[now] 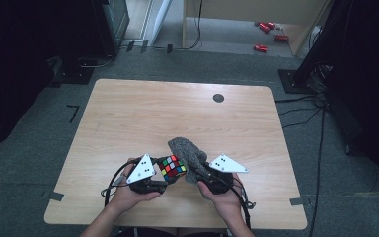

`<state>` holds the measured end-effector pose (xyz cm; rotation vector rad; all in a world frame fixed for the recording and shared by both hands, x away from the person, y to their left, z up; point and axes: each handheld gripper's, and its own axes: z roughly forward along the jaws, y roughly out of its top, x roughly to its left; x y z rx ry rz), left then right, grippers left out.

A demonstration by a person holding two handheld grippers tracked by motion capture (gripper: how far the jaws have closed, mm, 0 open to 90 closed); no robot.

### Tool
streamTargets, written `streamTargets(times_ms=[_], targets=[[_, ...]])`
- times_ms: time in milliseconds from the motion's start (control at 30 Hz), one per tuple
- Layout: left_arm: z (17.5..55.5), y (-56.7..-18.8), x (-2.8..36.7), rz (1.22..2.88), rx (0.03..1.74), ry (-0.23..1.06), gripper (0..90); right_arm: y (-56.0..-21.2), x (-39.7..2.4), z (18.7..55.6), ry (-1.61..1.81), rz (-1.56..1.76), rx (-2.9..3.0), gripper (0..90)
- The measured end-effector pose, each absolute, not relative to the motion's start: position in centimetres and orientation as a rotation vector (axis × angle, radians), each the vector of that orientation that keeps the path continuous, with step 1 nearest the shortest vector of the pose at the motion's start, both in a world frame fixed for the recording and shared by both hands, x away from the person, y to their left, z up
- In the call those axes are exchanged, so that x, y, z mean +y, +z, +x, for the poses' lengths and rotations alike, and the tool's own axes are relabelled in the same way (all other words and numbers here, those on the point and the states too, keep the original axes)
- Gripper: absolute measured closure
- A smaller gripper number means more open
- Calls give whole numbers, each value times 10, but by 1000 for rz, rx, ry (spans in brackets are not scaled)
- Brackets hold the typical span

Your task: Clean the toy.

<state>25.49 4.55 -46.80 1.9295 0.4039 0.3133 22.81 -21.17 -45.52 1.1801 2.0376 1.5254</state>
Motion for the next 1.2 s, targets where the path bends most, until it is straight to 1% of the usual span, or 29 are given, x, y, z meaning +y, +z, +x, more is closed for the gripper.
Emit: streamTargets(times_ms=[167,333,467,567,600,667,733,900,1033,1100,1200], targets=[[256,-470,43,1953,398,304,342,-453,-213,228,1520,1205,2041,742],[253,-468,42,1955,390,328,342,-443,-203,220,1529,1108,2047,742],[253,-465,46,1924,402,315,342,-449,-207,224,1508,1137,2034,741],[254,-462,49,1873,400,272,342,-458,-213,231,1461,1225,2056,742],[254,-461,49,1873,402,274,342,-460,-213,232,1462,1230,2064,742],[254,-462,47,1905,394,320,342,-459,-210,230,1469,1209,2064,742],[255,-463,49,1913,401,317,343,-454,-206,227,1426,1191,2043,742],[257,-467,47,1962,426,340,343,-445,-213,223,1537,1207,1972,743],[252,-468,39,1987,385,338,343,-435,-200,214,1601,1072,2020,742],[250,-467,38,1981,378,351,343,-436,-194,213,1564,1032,2042,741],[251,-465,43,1956,380,343,342,-443,-199,217,1547,1073,2025,741]])
